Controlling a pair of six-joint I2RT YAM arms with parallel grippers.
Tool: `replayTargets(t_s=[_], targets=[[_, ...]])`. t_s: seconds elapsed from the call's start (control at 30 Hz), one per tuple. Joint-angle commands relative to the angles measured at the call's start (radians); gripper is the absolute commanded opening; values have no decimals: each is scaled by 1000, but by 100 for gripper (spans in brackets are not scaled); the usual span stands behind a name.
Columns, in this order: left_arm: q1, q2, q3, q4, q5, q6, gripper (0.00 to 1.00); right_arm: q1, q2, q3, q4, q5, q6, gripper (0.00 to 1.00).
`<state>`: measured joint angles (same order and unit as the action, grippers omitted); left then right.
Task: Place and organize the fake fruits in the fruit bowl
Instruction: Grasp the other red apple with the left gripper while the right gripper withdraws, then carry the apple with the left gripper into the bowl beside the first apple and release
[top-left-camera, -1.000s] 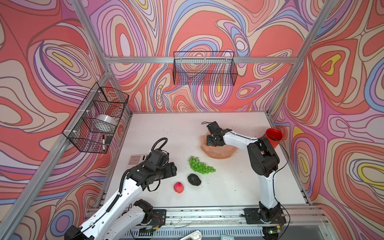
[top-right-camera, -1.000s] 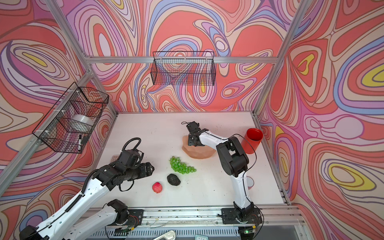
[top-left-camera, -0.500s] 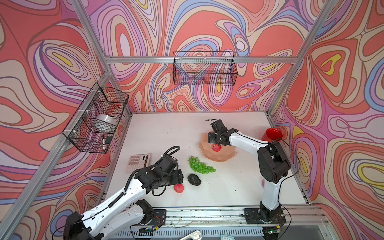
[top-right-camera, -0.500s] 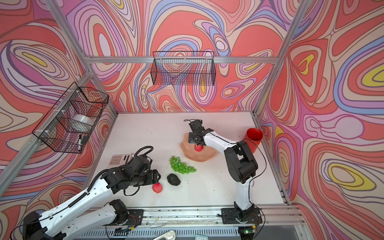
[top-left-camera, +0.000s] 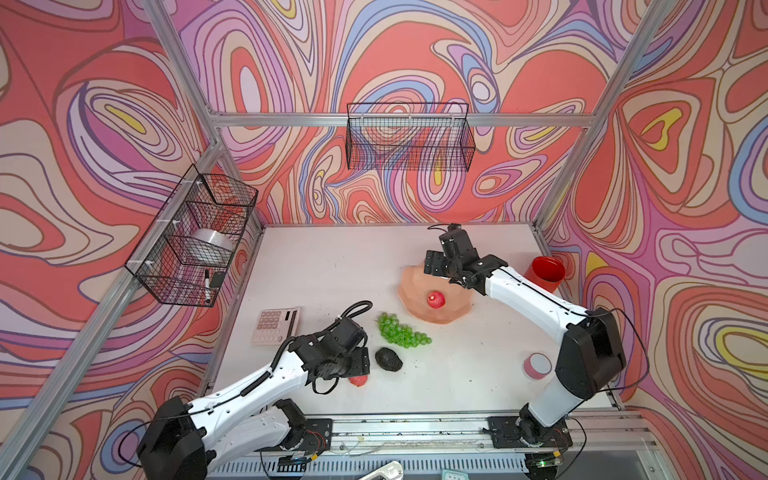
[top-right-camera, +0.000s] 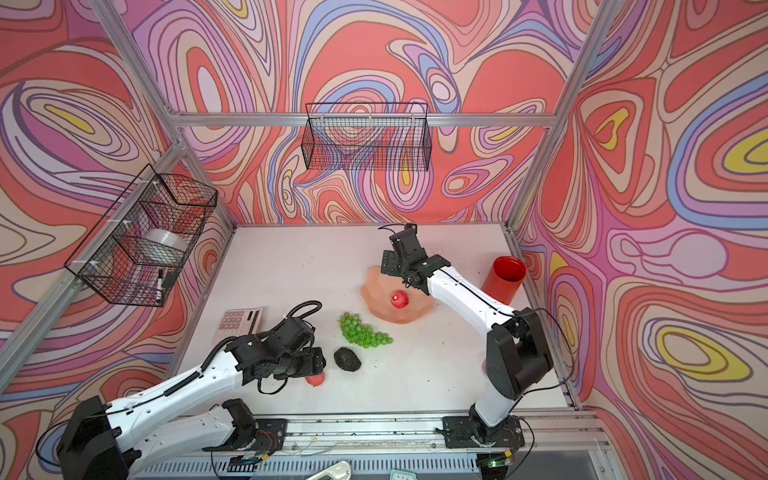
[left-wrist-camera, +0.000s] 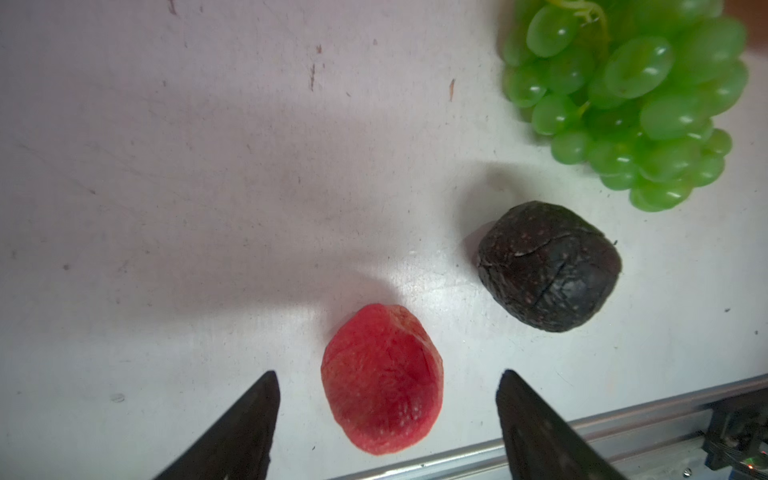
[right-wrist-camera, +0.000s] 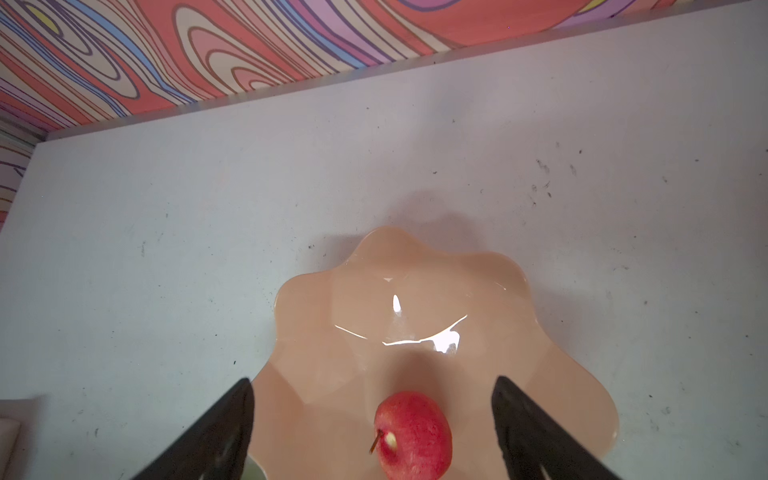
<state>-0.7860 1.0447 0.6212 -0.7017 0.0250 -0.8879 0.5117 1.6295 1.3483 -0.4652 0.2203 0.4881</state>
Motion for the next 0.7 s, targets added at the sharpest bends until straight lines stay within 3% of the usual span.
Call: replayTargets(t_s=[0.0,0.43,0.67], targets=[[-14,32,-21,26,1,-30,81,-2,-51,-35,-16,31,-2,93],[-19,119,-55,60,3,-11,72,-2,-116,-66,-16,60,-11,94],[-19,110,-23,33,-18,24,52,-2,-124,-81,-6,60,-10,94]])
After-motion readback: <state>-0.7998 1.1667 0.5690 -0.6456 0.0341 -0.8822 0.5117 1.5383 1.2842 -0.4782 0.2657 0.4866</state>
